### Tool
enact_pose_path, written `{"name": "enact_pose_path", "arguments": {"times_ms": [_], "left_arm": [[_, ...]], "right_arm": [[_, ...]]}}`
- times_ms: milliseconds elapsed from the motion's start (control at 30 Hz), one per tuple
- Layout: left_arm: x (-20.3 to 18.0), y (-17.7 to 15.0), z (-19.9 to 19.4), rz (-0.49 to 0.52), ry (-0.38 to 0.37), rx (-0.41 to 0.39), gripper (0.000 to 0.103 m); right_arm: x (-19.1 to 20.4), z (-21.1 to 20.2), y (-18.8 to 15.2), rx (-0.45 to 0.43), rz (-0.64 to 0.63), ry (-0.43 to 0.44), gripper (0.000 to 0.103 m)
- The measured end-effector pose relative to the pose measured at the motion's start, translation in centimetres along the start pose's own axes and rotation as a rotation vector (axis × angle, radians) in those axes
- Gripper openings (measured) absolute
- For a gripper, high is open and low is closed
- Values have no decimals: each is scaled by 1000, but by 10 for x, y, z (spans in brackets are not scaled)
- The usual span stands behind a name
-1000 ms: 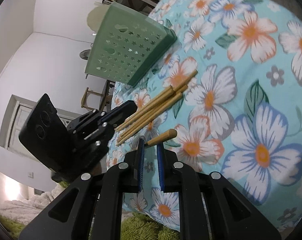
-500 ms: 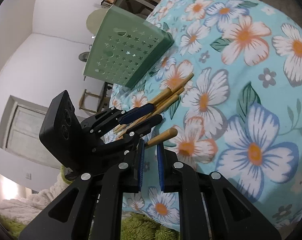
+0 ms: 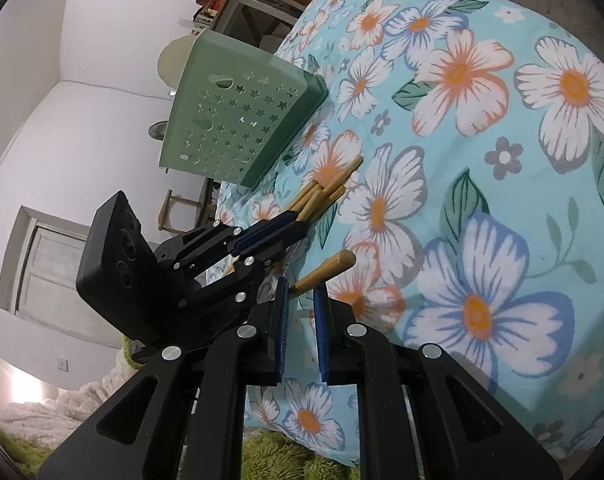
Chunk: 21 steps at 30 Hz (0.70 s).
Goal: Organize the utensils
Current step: 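Lift one wooden chopstick each with both grippers and carry them above the green holder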
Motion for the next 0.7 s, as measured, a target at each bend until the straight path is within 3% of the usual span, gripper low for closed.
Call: {"name": "enact_pose_path", "arguments": {"times_ms": [267, 467, 700], "left_arm": [[6, 9, -40, -43, -1, -94, 5], [22, 18, -93, -176, -19, -255, 5], [45, 21, -153, -313, -15, -429, 5]], "right_arm": [[6, -13, 10, -43, -29, -14, 12], [23, -27, 19, -106, -82, -42, 11], [61, -52, 37, -241, -207, -86, 8]]}}
Point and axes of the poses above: each gripper's, at about its wrist camera, not at the fingertips, and z roughly the way its jaws point, x to its left, y to its top, the point moved 7 cm from there along z, roughly the way its jaws point, and after that the axes turned 13 degrees about -y, right-handed, at the moved point
